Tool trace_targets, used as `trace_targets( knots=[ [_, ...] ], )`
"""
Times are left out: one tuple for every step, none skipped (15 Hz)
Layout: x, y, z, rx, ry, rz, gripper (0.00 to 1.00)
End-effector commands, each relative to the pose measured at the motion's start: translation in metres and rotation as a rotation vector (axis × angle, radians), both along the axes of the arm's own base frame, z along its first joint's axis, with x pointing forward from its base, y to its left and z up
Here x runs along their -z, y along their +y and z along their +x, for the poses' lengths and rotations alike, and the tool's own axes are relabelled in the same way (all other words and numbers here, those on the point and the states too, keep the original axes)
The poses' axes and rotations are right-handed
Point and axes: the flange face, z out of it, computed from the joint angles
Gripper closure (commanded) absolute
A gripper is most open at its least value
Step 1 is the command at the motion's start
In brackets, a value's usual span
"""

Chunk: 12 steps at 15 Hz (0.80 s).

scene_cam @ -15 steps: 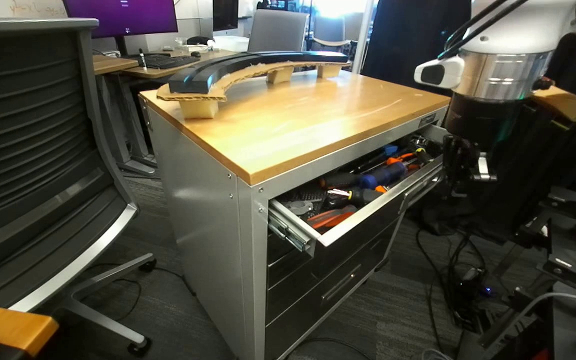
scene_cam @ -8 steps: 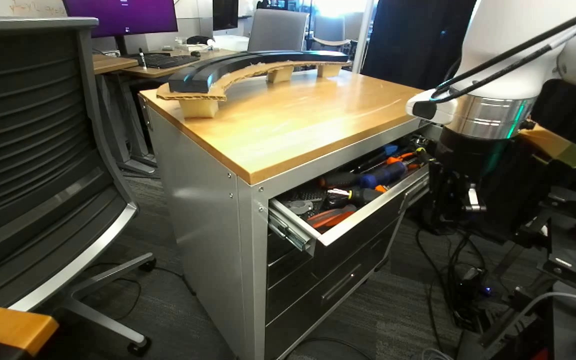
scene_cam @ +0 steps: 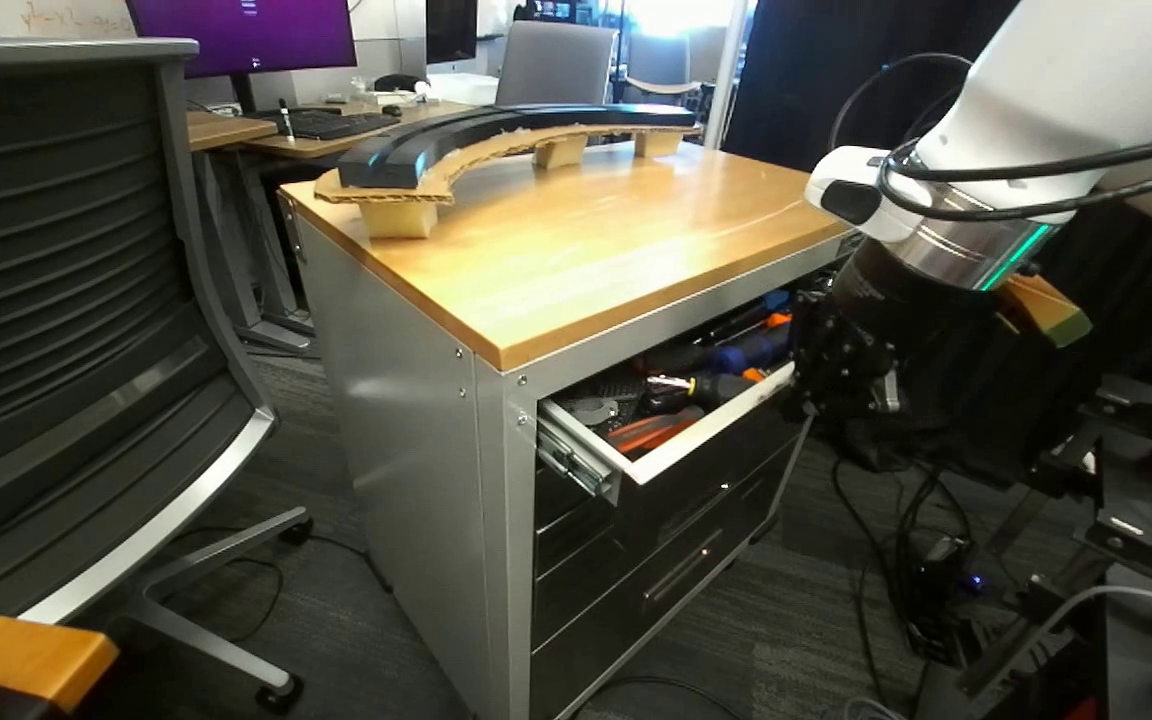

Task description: Put the screwdriver in the drawer then close it

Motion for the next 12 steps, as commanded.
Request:
trace_targets(
  knots=[
    [-0.001,0.020,0.034,-0.108,-0.134,-0.026,0.91],
    [0.003,0.026,0.037,-0.136,-0.162,-0.040,0.90],
    [0.007,0.031,0.039,-0.157,-0.186,-0.049,0.91],
    [0.012,0.036,0.041,-0.175,-0.209,-0.056,0.90],
    [0.019,0.040,0.043,-0.190,-0.228,-0.064,0.90],
    [0.025,0.047,0.045,-0.215,-0.253,-0.072,0.90],
    [0.028,0.055,0.048,-0.238,-0.283,-0.071,0.91],
    [0.029,0.065,0.051,-0.253,-0.317,-0.063,0.91],
    [0.032,0.073,0.053,-0.269,-0.347,-0.053,0.90],
    [0.037,0.082,0.054,-0.281,-0.377,-0.042,0.91],
    [0.044,0.089,0.054,-0.291,-0.403,-0.032,0.90],
    [0.052,0.096,0.056,-0.299,-0.435,-0.020,0.91]
  ],
)
